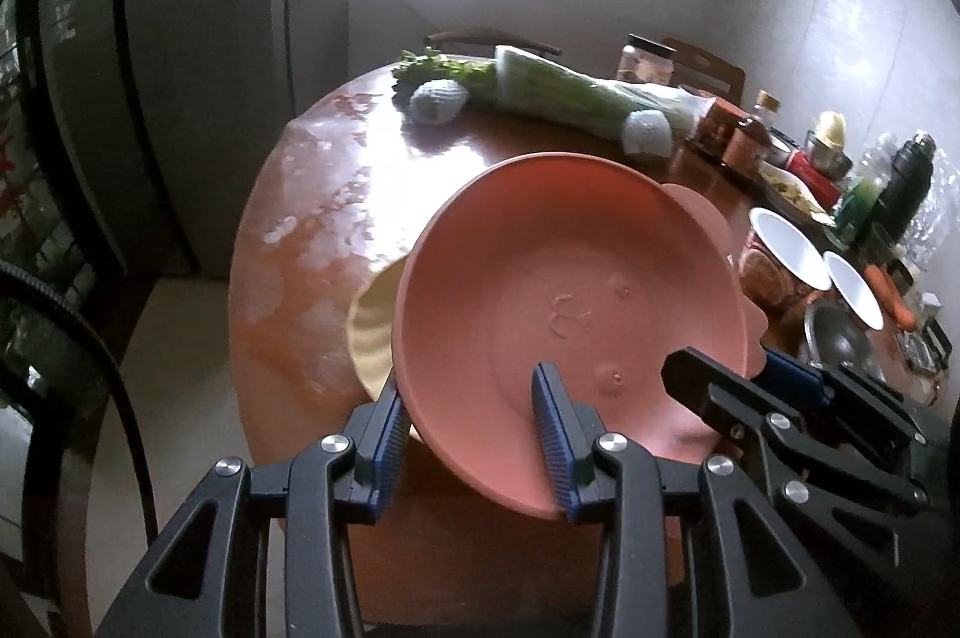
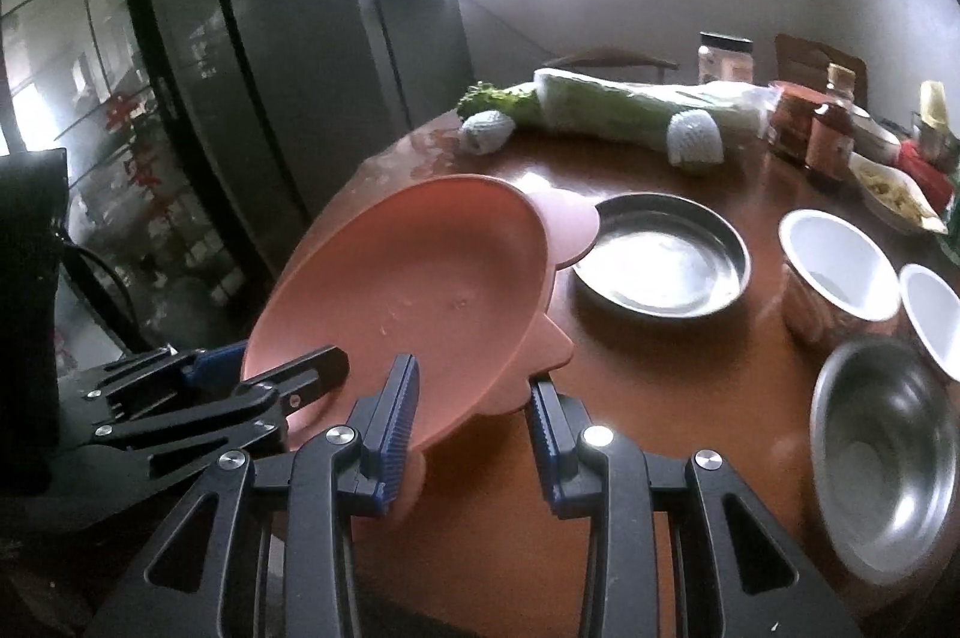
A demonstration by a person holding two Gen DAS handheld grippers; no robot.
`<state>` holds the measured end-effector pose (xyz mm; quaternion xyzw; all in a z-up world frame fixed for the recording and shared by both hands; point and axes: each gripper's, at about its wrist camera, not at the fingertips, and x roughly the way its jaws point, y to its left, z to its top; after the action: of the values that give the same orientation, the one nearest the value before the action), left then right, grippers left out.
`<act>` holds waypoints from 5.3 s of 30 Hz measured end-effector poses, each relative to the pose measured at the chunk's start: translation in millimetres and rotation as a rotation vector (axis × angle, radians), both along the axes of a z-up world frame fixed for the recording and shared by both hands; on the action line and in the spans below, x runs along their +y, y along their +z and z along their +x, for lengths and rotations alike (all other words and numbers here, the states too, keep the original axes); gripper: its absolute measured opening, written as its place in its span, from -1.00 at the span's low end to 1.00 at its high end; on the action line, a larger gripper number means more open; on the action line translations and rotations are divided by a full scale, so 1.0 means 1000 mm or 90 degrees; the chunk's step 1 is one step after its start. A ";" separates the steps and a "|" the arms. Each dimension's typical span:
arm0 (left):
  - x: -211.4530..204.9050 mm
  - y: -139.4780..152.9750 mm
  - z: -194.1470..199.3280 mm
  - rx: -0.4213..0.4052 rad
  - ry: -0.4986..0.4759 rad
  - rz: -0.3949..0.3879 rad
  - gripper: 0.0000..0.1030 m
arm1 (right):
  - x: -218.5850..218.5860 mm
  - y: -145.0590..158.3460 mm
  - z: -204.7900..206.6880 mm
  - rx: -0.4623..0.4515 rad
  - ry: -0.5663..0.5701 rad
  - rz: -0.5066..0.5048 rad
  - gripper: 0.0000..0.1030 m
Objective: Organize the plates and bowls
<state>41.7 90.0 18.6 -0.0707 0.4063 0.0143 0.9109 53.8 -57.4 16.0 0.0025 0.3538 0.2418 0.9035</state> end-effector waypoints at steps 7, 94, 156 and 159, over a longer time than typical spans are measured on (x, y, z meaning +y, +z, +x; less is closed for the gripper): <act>0.012 -0.012 0.009 0.017 0.008 -0.001 -0.24 | 0.015 -0.014 0.004 0.032 -0.004 0.008 -0.29; 0.044 -0.019 0.026 -0.010 0.057 -0.018 -0.22 | 0.034 -0.034 0.011 0.080 0.018 0.026 -0.09; -0.103 0.046 0.079 -0.053 -0.074 0.073 -0.06 | -0.125 0.008 0.025 0.010 -0.157 0.173 0.20; -0.105 0.045 0.092 -0.044 -0.083 0.074 -0.06 | -0.123 0.005 0.036 0.023 -0.165 0.171 0.20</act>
<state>133.7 -14.7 63.5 0.0084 0.3771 -0.0240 0.9258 89.4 -180.3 21.4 0.1733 0.3313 0.1681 0.9121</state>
